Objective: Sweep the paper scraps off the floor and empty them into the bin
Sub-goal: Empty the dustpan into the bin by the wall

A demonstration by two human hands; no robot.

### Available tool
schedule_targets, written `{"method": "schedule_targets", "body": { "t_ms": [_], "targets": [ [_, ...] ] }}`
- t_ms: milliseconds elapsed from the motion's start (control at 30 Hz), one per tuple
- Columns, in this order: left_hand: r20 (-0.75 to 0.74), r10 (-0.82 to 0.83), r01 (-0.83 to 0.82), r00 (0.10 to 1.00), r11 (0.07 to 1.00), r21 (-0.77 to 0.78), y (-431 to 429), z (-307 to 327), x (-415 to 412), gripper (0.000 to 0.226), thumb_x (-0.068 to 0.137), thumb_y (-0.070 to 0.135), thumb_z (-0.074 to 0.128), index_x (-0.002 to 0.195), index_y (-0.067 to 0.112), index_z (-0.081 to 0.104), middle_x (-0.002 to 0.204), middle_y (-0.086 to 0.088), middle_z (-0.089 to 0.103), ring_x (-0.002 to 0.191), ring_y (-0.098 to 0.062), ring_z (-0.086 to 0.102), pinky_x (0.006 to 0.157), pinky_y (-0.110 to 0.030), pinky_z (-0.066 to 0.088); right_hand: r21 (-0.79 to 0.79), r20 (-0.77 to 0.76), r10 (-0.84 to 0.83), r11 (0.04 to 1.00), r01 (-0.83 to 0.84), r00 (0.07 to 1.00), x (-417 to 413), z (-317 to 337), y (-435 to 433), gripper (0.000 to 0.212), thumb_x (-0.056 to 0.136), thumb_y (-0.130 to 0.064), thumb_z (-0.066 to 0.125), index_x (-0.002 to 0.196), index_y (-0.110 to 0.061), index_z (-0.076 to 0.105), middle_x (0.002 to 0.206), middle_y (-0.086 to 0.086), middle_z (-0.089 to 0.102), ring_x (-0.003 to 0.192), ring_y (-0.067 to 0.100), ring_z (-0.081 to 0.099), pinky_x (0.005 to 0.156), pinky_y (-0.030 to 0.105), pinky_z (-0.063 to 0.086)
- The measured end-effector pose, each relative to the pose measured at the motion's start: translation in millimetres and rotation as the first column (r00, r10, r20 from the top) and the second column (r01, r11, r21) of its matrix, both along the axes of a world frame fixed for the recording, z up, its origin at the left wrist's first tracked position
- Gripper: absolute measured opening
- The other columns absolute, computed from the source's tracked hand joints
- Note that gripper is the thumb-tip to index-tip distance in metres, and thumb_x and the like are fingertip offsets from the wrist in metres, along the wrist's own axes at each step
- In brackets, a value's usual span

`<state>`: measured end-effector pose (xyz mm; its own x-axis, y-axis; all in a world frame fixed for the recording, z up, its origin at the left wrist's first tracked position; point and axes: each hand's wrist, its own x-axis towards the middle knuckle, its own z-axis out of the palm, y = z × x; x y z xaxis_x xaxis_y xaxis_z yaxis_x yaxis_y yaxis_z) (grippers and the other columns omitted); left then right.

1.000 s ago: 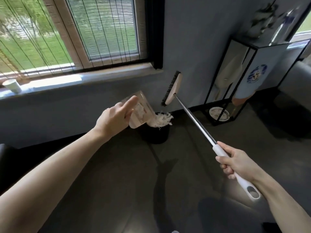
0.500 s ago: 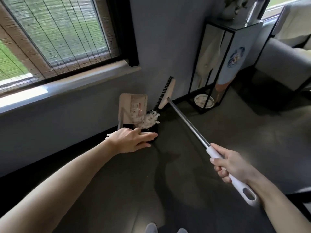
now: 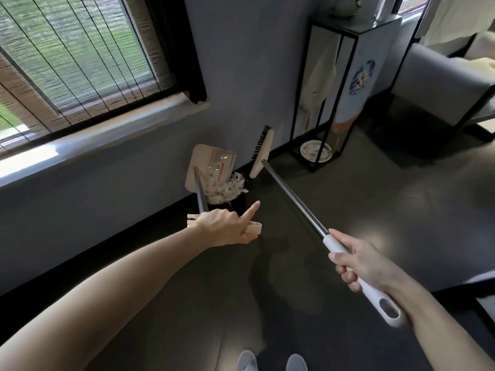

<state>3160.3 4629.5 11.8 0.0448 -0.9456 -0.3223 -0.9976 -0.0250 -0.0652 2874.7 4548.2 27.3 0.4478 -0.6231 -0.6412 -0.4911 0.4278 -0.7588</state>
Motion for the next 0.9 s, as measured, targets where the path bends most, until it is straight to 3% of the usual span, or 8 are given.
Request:
{"method": "schedule_targets", "body": {
  "t_ms": [67,200,300,433,900],
  "targets": [
    [0.088,-0.076,0.076,0.993,0.997,0.002,4,-3,-1,0.078,0.094,0.066,0.025,0.153,0.028,-0.01,0.085,-0.007,0.067,0.075,-0.026,0.066,0.056,-0.035,0.051,0.008,0.004,-0.004,1.0,0.004,1.0,-1,-1,1,0.064,0.095,0.0,0.051,0.146,-0.033,0.034,0.052,0.001,0.045,0.038,0.009,0.037,0.035,0.019,0.033],
    [0.191,-0.247,0.245,0.95,0.969,0.035,18,-2,-2,0.069,0.096,0.065,0.02,0.153,0.034,-0.001,0.088,-0.007,0.068,0.076,-0.024,0.067,0.046,-0.028,0.036,0.01,0.009,-0.004,1.0,0.004,1.0,-3,0,5,0.063,0.095,0.0,0.05,0.147,-0.032,0.034,0.056,0.004,0.043,0.038,0.009,0.036,0.035,0.019,0.032],
    [0.198,-0.3,0.285,0.933,0.953,0.101,38,1,0,0.066,0.095,0.066,0.018,0.152,0.039,0.001,0.098,-0.008,0.068,0.084,-0.027,0.067,0.058,-0.035,0.047,0.02,0.012,-0.004,1.0,0.004,1.0,0,3,7,0.062,0.095,0.001,0.049,0.147,-0.031,0.034,0.058,0.005,0.042,0.038,0.009,0.036,0.035,0.018,0.031],
    [0.208,-0.365,0.33,0.907,0.926,0.186,69,5,-2,0.064,0.097,0.064,0.018,0.152,0.039,-0.002,0.112,-0.015,0.065,0.09,-0.032,0.067,0.071,-0.044,0.048,0.027,0.012,0.01,1.0,-0.01,1.0,2,7,10,0.062,0.096,0.001,0.049,0.147,-0.029,0.033,0.058,0.005,0.042,0.037,0.009,0.036,0.034,0.017,0.031],
    [0.172,-0.441,0.378,0.881,0.874,0.306,124,-27,-2,0.061,0.098,0.061,0.023,0.152,0.04,0.003,0.115,-0.018,0.062,0.095,-0.035,0.065,0.068,-0.039,0.043,0.026,0.034,-0.009,1.0,0.008,0.999,46,-14,60,0.065,0.094,0.001,0.051,0.149,-0.027,0.03,0.06,0.006,0.044,0.037,0.007,0.038,0.034,0.019,0.033]
  ]
}}
